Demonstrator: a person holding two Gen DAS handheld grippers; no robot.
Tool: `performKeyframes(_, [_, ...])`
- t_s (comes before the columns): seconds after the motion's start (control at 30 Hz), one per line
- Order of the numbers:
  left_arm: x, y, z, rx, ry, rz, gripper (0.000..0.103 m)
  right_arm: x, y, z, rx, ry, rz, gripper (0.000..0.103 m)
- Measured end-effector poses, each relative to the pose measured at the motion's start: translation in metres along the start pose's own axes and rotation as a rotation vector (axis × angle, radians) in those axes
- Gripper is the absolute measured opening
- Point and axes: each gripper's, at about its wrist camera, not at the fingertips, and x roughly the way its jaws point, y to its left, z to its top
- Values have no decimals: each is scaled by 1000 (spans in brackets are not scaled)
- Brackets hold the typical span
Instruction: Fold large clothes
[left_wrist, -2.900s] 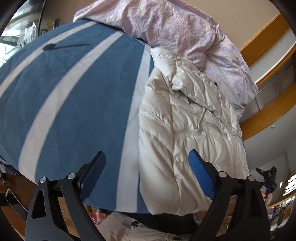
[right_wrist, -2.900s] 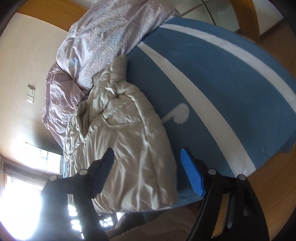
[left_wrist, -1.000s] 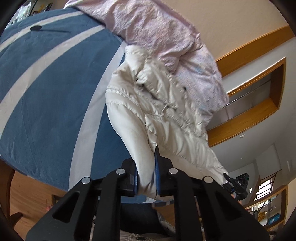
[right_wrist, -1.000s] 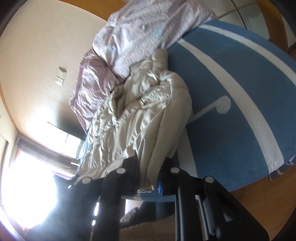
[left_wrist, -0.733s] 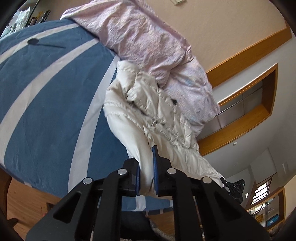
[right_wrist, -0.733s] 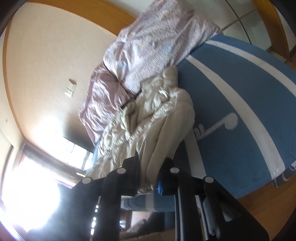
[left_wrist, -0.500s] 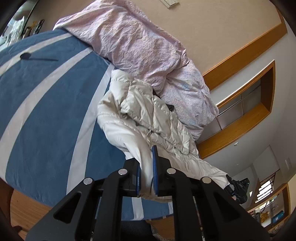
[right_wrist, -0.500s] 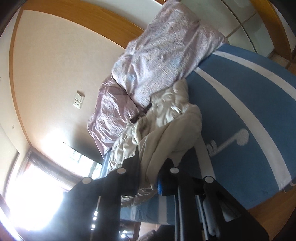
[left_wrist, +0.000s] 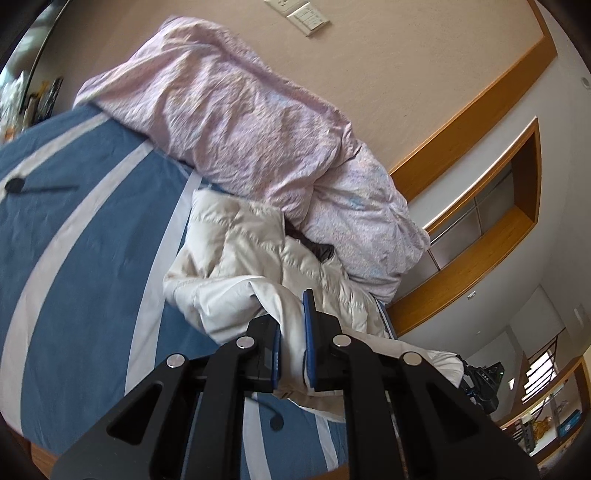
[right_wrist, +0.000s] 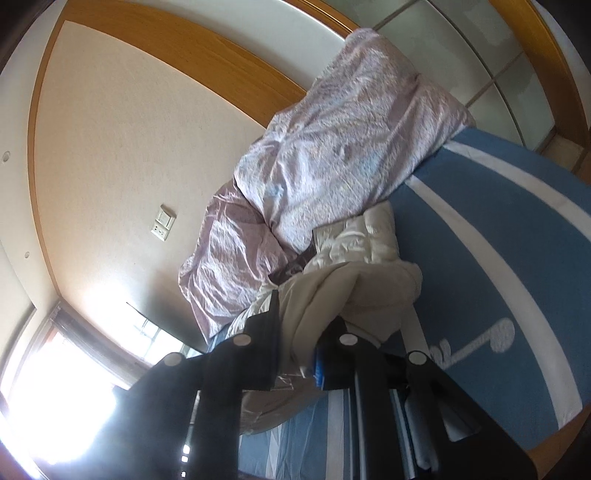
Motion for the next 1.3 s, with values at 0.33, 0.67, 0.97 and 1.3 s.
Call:
performKeyframes(0.33, [51,-30,75,67,-55,32,9,61,32,59,-40,-89,-22,15])
performKeyframes(0.67, [142,-16,137,25,-86,122,9,180,12,110,-10,-137,-214,16])
performKeyframes(0.97, [200,14,151,17,-77,221,9,263,-23,111,-3,-112,-422,19])
performKeyframes(1.3, [216,24,152,-2,-73,208,30,274,-2,110,-142,-191,-468,73])
